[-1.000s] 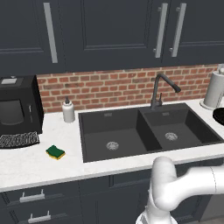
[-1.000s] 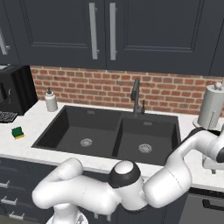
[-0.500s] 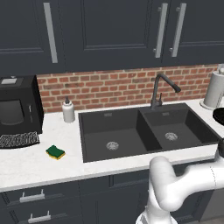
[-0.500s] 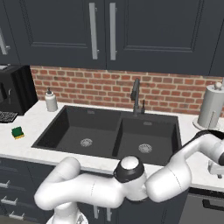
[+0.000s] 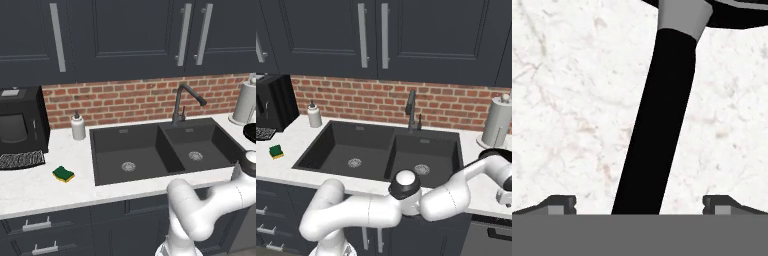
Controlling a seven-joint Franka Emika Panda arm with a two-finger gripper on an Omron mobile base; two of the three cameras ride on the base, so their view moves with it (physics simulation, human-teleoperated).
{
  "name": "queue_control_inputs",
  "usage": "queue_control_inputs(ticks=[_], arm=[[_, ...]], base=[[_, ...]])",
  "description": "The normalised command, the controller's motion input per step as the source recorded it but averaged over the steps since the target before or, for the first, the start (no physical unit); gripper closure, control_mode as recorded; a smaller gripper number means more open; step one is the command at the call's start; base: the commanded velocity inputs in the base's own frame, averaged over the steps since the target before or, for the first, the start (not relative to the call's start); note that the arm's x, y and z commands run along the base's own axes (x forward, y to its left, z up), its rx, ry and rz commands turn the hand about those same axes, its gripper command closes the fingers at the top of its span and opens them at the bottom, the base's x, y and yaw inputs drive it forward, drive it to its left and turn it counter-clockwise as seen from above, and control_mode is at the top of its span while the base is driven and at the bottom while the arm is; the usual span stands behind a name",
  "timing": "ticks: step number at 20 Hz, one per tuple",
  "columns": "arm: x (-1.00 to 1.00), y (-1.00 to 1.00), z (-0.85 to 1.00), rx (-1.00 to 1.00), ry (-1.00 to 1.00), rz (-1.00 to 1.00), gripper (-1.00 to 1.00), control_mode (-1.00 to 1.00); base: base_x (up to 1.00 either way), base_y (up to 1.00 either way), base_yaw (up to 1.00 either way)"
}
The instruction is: Pick the pan and sponge and place them into the sink. Then turn on the water.
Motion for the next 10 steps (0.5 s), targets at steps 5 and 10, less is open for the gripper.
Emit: queue_control_inputs(ticks=[5,10], arm=[[0.39,0.00,-0.25,0.00,0.06,0.21,1.00,-1.00],[0.15,0.00,-0.28,0.01,0.07,0.21,1.00,-1.00]], base=[[0.00,0.00,0.00],[0.00,0.00,0.00]])
